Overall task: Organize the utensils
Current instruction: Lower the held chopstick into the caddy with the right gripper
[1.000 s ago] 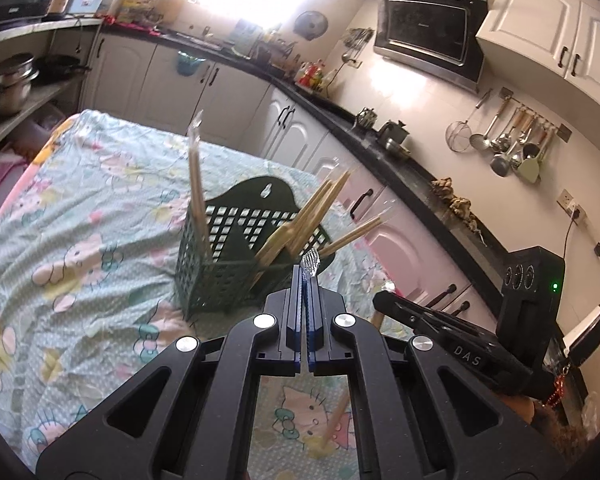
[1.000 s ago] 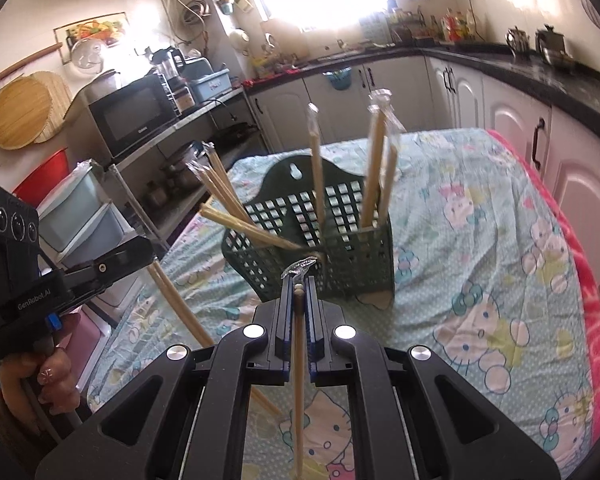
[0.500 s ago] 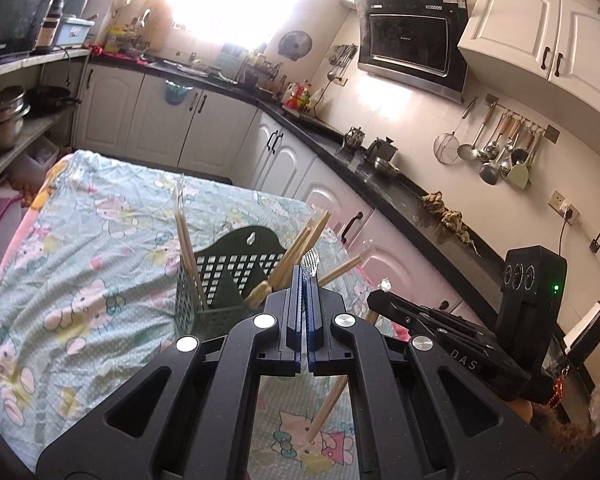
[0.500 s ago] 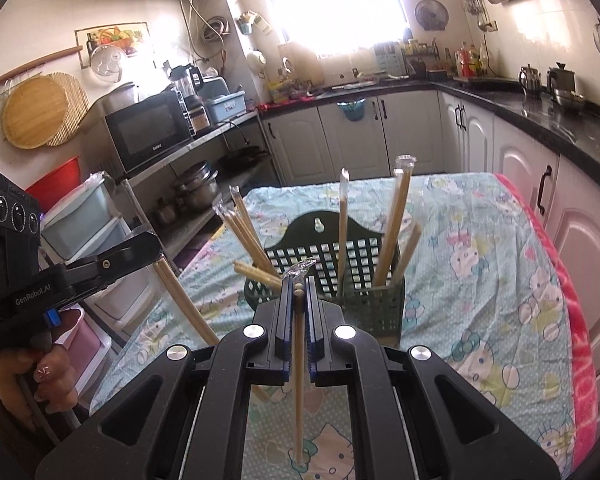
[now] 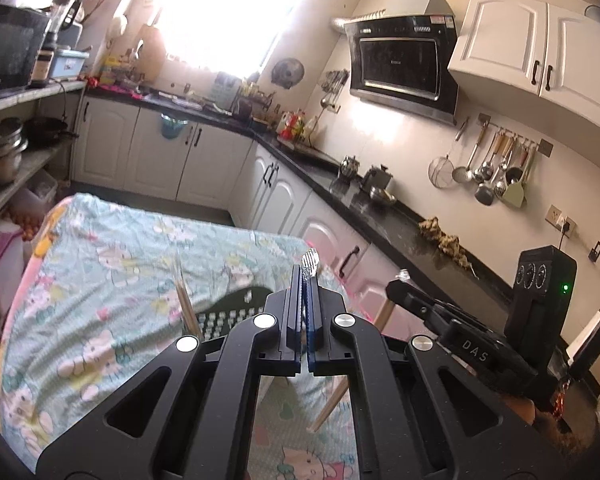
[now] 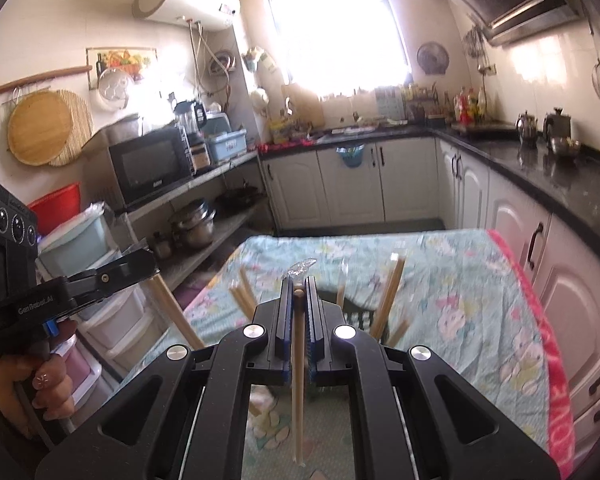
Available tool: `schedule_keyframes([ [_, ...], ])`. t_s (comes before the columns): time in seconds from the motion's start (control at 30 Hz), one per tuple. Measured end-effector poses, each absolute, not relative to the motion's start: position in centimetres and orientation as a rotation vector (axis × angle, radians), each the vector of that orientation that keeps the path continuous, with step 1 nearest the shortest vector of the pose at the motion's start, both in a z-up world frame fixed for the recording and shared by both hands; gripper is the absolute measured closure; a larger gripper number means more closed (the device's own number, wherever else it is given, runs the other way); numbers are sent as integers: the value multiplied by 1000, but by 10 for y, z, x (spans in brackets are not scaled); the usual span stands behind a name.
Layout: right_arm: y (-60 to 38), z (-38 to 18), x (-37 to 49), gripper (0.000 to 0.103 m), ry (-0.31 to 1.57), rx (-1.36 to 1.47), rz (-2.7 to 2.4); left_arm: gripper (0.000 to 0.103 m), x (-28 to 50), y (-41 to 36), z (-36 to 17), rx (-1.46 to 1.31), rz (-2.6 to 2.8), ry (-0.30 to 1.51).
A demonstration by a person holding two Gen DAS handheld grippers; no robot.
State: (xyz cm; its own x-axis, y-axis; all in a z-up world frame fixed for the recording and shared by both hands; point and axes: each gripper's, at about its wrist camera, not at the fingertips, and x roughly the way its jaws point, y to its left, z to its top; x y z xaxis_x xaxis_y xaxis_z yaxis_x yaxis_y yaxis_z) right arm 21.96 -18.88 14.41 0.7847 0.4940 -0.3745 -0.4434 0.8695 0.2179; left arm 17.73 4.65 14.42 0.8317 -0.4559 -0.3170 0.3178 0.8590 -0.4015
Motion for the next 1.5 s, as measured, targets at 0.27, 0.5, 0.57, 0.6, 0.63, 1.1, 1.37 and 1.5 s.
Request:
schedule_keyframes([
  [0.27, -198, 177, 237, 97, 305, 127, 453, 103, 192, 54, 182, -326, -387, 327],
  [0.5, -204, 184, 263, 97, 228, 112, 395, 103, 211, 56, 193, -316, -363, 289],
  [0.57, -206, 180, 269, 97, 219, 113, 388, 103, 217, 55, 190, -315, -362, 291],
  [0.6, -206, 178, 271, 97, 218, 113, 386, 103, 220, 54, 189, -311, -359, 293],
  [0.63, -206, 175, 273, 97, 217, 113, 383, 103, 223, 52, 186, -307, -354, 297],
  [1.1, -185, 123, 294, 97, 261, 84, 381, 103, 245, 38, 136, -273, -327, 362],
  [1.37, -178, 100, 298, 96, 311, 64, 379, 103, 250, 34, 114, -262, -324, 395],
  [1.5, -177, 90, 300, 96, 350, 65, 379, 103, 252, 32, 105, -260, -326, 419],
])
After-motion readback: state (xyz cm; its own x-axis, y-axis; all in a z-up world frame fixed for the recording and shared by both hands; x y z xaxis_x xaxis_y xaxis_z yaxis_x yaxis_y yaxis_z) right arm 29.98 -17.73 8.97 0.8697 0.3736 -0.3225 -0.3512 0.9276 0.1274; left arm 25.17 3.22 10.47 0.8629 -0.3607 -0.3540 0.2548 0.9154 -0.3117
